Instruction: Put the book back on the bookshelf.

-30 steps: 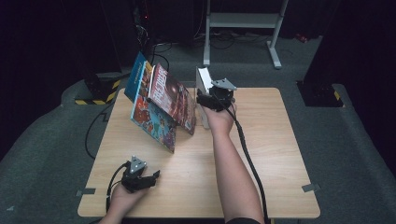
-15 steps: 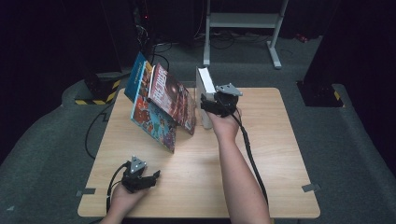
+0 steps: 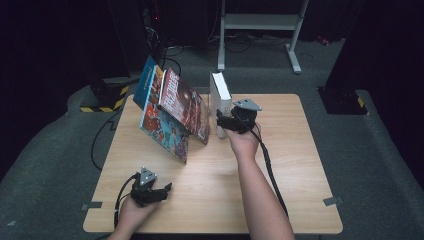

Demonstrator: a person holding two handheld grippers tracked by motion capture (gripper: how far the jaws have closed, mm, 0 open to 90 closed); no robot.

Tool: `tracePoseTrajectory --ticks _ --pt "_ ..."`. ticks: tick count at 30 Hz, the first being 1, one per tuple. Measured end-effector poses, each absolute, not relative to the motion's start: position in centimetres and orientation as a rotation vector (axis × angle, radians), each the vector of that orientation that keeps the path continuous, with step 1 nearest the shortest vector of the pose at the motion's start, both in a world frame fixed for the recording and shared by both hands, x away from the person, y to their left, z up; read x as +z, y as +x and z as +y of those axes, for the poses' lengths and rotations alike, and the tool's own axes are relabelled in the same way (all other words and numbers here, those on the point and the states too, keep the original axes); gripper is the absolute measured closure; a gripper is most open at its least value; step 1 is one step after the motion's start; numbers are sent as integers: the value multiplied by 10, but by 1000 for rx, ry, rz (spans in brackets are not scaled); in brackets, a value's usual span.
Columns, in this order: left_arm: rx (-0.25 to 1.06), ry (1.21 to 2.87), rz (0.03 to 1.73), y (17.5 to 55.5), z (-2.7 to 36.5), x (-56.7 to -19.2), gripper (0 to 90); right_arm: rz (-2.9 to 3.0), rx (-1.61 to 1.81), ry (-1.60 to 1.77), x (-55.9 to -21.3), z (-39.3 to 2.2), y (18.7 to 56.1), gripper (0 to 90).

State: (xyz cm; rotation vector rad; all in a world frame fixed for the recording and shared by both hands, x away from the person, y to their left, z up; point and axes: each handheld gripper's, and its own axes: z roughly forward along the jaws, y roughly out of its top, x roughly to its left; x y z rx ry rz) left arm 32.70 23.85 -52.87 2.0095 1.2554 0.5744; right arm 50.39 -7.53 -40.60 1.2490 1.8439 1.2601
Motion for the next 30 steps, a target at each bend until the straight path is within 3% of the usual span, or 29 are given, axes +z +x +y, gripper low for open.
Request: tracePoseTrajectory --ticks 30 --pt "574 2010 1255 327 238 -529 231 1905 1274 1207 -434 -106 444 96"
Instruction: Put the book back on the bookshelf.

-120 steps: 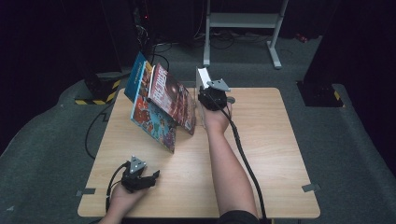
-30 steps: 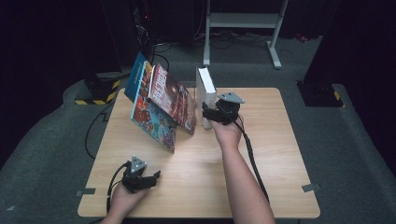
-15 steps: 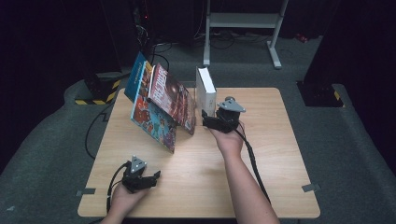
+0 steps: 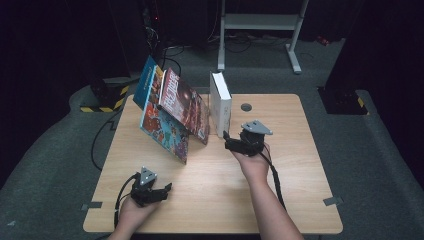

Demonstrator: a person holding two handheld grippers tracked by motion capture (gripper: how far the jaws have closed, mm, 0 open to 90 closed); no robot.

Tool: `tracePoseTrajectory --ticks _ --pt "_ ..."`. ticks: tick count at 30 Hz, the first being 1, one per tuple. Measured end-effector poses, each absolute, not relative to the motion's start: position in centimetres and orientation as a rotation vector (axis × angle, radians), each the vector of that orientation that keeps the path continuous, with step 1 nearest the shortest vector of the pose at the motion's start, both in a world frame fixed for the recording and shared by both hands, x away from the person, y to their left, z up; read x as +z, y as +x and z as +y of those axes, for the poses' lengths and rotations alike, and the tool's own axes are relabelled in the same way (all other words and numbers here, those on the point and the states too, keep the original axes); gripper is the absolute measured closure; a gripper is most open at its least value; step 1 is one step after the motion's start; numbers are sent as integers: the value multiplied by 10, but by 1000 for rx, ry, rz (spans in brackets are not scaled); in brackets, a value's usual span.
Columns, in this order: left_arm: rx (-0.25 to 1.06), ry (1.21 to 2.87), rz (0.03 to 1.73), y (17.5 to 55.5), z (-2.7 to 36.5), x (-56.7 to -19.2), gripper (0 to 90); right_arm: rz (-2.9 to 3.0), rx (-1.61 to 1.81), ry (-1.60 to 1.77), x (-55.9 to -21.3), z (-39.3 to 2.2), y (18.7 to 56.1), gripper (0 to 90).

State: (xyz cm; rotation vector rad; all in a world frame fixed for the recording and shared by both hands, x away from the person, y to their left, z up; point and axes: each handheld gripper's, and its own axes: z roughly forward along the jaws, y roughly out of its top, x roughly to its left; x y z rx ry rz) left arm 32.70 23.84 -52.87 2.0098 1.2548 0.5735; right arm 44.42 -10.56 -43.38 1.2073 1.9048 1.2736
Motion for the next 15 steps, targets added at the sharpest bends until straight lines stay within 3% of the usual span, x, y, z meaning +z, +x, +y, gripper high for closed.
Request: tracePoseTrajectory --ticks 15 --pt "574 2012 1253 327 239 -529 231 1961 1223 1215 -467 -140 403 95"
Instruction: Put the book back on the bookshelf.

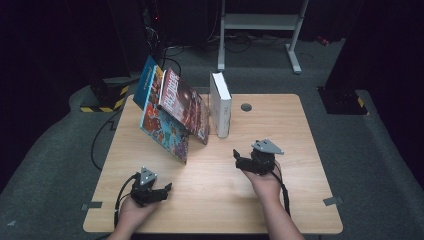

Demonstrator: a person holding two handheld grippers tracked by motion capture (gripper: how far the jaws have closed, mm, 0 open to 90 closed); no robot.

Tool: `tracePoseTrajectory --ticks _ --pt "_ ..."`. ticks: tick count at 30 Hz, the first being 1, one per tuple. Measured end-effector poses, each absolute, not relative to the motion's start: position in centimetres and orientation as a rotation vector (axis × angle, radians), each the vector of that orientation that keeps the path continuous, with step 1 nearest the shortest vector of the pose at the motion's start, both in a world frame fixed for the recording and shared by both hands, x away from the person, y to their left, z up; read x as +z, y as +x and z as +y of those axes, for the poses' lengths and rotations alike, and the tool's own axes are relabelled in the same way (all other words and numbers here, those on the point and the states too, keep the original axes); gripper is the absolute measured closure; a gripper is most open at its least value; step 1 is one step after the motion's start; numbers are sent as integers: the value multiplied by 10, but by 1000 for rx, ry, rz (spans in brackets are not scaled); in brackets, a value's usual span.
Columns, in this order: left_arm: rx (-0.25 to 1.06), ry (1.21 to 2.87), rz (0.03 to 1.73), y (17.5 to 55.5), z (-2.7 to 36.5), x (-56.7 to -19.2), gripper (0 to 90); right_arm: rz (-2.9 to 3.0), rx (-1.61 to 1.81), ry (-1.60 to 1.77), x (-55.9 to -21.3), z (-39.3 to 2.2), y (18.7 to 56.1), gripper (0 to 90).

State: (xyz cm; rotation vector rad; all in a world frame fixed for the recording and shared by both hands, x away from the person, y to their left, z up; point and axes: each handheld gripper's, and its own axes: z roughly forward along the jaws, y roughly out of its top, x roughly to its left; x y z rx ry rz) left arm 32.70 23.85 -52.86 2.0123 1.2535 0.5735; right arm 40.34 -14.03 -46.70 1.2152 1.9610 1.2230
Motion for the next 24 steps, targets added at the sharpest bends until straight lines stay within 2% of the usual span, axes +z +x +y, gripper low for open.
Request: tracePoseTrajectory --ticks 18,24 --pt "572 2013 1257 327 238 -529 214 2027 966 1361 -521 -205 361 100" --pt "566 2014 1257 327 237 -529 212 2113 855 1438 -525 -225 360 113"
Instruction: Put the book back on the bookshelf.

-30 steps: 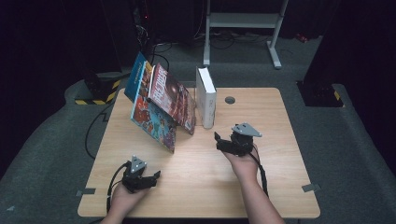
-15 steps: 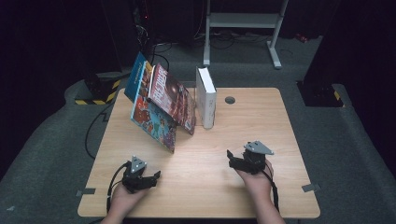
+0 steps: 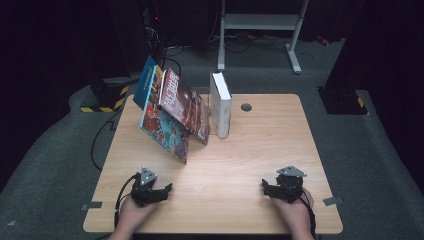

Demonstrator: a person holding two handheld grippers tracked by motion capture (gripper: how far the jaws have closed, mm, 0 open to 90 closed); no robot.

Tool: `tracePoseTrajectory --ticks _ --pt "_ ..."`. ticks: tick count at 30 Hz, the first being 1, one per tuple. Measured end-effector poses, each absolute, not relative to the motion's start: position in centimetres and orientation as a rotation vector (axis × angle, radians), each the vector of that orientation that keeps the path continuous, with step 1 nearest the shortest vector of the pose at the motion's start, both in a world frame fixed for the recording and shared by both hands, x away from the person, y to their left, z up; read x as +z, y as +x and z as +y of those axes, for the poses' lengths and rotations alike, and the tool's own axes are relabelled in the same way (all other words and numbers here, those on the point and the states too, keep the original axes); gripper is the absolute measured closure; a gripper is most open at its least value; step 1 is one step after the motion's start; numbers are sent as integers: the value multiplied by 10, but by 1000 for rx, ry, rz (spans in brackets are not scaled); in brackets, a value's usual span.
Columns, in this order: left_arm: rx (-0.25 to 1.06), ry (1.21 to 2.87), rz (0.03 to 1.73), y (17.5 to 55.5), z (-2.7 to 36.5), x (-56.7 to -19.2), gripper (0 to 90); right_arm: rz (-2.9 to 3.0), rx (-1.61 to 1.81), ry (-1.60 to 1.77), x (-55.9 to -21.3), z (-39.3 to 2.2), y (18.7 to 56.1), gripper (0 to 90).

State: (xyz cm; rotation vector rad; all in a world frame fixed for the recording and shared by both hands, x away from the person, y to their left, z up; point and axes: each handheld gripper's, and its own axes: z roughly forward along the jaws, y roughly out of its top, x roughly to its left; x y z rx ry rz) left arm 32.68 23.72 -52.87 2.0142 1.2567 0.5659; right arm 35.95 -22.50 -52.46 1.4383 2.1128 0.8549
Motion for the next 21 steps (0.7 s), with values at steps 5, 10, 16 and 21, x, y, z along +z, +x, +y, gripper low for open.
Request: tracePoseTrajectory --ticks 5,10,16,21 --pt "554 2027 1227 330 236 -529 209 2071 835 1479 -525 -224 355 111" --pt "552 2026 1225 331 235 -529 208 2043 824 1508 -525 -221 354 113" --pt "553 2025 1227 331 235 -529 208 2045 828 1503 -525 -221 354 124" --pt "553 2025 1227 331 235 -529 208 2044 828 1506 -525 -221 354 124"
